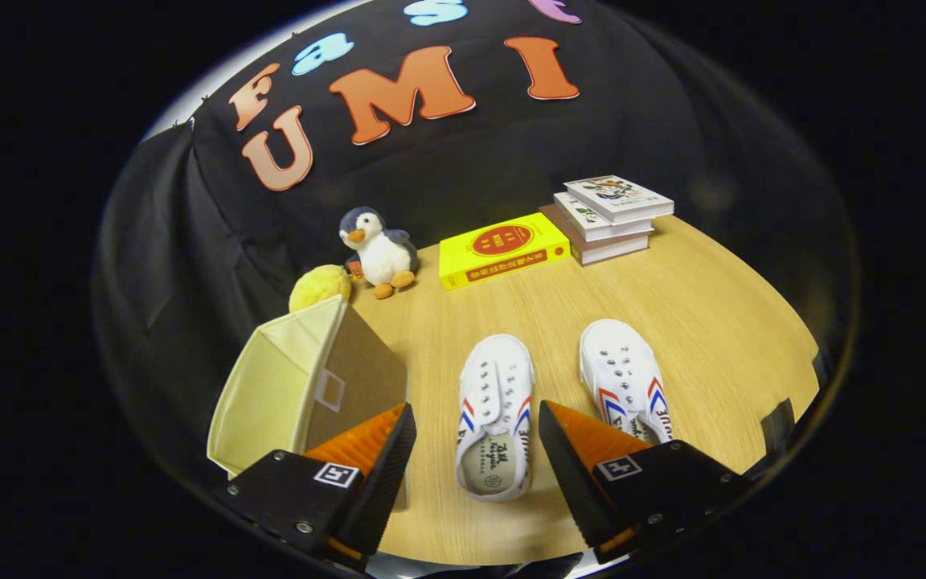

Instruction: Open the storage box then place both shoes into the box .Put the left shoe in first, then the right shoe, with the right side of both shoes facing outward in a uniform manner.

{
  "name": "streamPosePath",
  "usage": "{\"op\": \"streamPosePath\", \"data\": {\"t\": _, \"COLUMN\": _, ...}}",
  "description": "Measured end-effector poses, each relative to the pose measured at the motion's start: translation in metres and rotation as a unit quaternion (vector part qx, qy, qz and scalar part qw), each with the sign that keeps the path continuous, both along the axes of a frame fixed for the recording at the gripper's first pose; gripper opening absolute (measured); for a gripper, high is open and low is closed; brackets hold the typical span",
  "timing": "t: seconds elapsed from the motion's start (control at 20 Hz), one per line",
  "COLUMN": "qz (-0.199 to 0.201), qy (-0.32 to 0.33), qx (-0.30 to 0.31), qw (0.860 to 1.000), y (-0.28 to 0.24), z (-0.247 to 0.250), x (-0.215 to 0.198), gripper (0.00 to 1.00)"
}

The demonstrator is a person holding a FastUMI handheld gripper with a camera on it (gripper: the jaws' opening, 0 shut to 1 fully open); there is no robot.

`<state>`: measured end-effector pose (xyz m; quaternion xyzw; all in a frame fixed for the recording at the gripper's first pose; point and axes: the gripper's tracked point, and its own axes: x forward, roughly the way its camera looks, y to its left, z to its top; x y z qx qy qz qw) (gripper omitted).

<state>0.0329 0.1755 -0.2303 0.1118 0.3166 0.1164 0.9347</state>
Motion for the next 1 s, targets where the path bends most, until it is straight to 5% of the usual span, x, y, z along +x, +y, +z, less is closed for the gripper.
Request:
{"op": "streamPosePath", "data": {"t": 0.45, "qz": 0.023, "qy": 0.038, "qx": -0.063, "qw": 0.997, "y": -0.007, "z": -0.066, "x": 0.023, "gripper": 0.51}}
{"op": "streamPosePath", "data": {"t": 1.0, "qz": 0.053, "qy": 0.085, "qx": -0.043, "qw": 0.994, "y": 0.005, "z": -0.103, "x": 0.039, "gripper": 0.46}}
